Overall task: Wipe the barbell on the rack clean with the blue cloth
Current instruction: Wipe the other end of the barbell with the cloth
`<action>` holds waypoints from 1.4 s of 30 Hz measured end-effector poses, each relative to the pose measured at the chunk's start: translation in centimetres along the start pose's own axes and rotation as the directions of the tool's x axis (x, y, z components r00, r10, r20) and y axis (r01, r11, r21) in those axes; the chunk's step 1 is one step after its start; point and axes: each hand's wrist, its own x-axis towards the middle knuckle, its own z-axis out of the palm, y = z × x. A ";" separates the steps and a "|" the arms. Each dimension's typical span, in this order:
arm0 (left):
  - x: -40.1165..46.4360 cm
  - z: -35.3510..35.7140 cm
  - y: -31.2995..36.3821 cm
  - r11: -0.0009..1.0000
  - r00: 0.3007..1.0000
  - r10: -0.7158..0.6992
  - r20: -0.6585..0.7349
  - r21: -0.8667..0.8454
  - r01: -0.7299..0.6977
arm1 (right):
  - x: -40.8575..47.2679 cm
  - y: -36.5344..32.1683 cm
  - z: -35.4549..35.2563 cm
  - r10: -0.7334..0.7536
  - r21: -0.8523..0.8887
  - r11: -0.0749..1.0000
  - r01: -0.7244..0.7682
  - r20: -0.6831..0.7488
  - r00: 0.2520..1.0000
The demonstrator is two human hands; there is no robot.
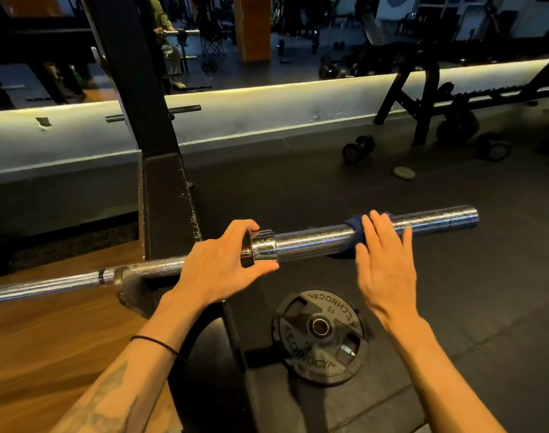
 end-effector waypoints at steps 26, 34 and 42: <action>0.3 0.1 0.4 0.996 0.999 -0.031 -0.006 0.078 0.032 | -2.6 -10.2 2.6 -0.117 0.327 0.940 0.103 0.023 0.993; 0.4 0.5 0.5 0.996 0.999 -0.017 -0.040 0.091 0.021 | -1.1 -2.9 0.6 -0.159 0.086 0.985 0.152 0.077 0.984; 0.0 -0.1 0.2 1.000 1.000 0.007 0.007 -0.010 -0.007 | -2.0 -7.4 2.4 0.090 0.301 0.951 -0.072 -0.047 0.995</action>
